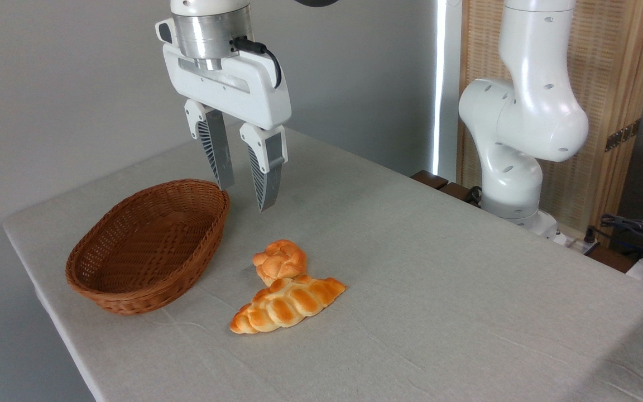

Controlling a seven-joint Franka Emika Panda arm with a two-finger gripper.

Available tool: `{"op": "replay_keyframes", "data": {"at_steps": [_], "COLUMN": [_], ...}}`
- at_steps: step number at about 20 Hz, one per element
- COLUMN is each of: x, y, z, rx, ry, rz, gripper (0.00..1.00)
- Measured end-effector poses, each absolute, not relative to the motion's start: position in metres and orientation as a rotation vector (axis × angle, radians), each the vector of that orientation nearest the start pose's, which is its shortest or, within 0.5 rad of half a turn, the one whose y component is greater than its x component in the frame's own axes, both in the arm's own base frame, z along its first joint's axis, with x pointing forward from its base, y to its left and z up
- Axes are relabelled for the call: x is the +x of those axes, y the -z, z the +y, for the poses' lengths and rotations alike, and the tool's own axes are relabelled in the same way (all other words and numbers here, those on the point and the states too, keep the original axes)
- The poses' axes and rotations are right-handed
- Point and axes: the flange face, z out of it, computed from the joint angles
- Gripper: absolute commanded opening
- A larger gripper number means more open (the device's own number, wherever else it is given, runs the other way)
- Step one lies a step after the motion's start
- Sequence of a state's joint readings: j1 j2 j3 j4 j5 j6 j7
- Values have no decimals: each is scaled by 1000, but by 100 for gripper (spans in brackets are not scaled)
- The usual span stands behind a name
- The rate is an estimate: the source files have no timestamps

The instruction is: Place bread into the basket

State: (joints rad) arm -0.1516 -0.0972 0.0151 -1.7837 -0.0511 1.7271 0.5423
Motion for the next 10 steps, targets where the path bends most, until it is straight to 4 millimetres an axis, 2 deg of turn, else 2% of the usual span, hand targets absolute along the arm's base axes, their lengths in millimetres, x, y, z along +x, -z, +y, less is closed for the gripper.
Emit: {"op": "replay_keyframes", "data": {"at_steps": [10], "x": [529], "y": [-590], "z": [-77], "rx": [-3005], "ry": [80], "rz": [1051], "gripper": [100]}}
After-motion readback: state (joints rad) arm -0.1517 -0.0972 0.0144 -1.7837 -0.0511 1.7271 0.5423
